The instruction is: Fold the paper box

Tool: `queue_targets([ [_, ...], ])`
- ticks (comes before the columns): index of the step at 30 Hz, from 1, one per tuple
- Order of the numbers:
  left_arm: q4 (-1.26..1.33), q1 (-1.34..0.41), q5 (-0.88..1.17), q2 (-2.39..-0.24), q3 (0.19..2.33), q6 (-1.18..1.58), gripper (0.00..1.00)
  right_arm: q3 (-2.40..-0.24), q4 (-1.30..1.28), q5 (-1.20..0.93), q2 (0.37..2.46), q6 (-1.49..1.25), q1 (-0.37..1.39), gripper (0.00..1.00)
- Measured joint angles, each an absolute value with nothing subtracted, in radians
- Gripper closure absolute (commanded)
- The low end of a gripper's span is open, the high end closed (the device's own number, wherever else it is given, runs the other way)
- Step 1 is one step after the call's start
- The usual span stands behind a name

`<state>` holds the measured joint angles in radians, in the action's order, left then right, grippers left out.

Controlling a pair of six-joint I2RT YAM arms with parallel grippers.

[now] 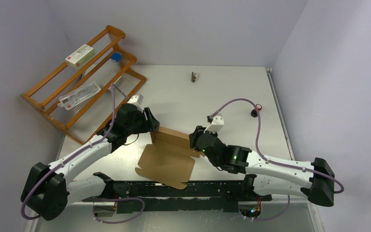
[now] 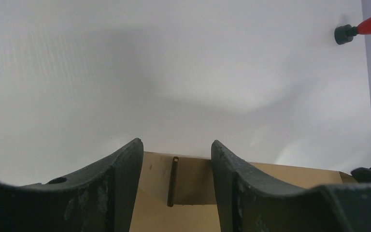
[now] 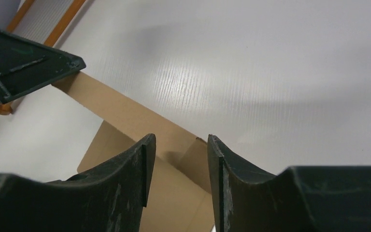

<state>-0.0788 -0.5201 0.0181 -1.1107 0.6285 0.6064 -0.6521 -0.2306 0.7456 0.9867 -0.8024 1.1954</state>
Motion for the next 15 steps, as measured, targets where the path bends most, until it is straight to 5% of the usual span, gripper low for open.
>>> queue_targets([
  [15, -0.080, -0.519, 0.043, -1.010, 0.580, 0.663, 0.39, -0.636, -0.098, 0.597, 1.106, -0.811, 1.143, 0.58],
])
